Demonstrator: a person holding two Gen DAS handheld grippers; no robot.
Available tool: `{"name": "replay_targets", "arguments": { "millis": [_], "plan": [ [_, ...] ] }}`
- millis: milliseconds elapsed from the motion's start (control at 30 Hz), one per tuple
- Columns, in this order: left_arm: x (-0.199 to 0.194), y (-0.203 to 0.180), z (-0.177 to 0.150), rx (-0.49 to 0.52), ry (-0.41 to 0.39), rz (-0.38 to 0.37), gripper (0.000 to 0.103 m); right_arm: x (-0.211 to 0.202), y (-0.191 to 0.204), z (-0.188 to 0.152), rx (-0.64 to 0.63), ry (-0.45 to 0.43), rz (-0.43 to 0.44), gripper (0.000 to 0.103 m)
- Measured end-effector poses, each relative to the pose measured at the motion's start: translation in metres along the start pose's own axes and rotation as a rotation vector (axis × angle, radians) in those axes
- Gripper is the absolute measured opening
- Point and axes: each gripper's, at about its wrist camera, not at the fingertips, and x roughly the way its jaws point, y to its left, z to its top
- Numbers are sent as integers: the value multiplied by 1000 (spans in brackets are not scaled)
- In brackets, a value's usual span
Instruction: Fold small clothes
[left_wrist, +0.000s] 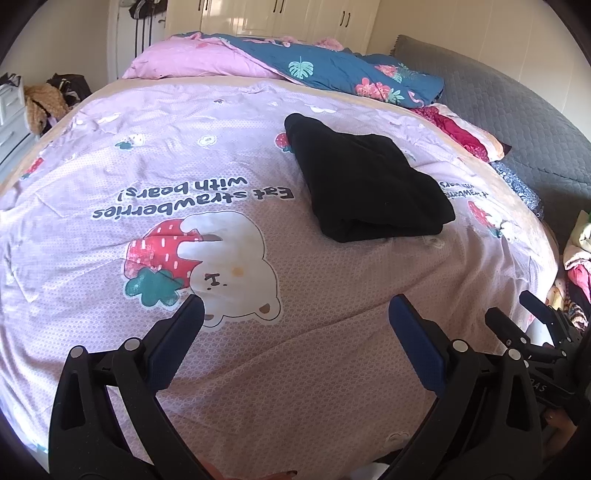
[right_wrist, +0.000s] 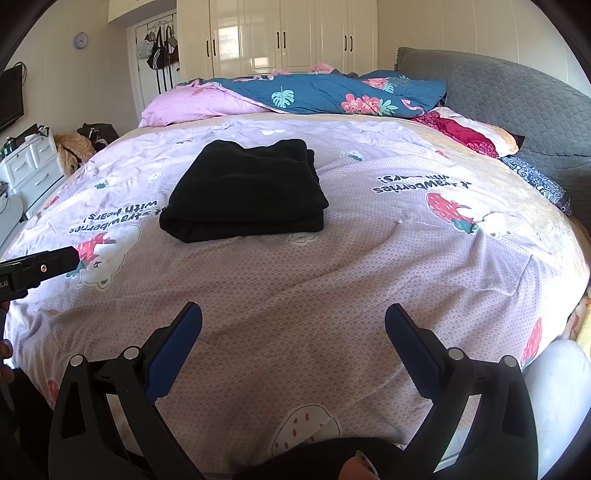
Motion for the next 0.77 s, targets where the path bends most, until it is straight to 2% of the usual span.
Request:
{"name": "replay_targets", "arguments": {
  "millis": [267,333,433,533,600,633,700,767],
  "plan": [
    [4,5,-2,-4,19,-10,94,-3,-9,0,32,0,-39,99],
    [5,11,-4,-10,23,-8,94,-6,-19,0,66,-4,-68,99],
    [5,31,-4,-28,23,20,94,-14,-56,0,174,-19,-149,99],
    [7,83,0,-96,21,106,94,-20,-125,-7,305,-23,-298,99],
    [6,140,7,-184,26,192,94,-25,-180,-18,399,-9,-434,99],
    [4,165,11,-222,20,237,94,-29,-228,-30,479,13,-545,99],
    [-4,229,21,-299,-3,368,94,-37,-286,-51,590,52,-703,99],
    [-9,280,31,-346,-20,469,94,-48,-358,-82,741,128,-902,99]
  ]
}}
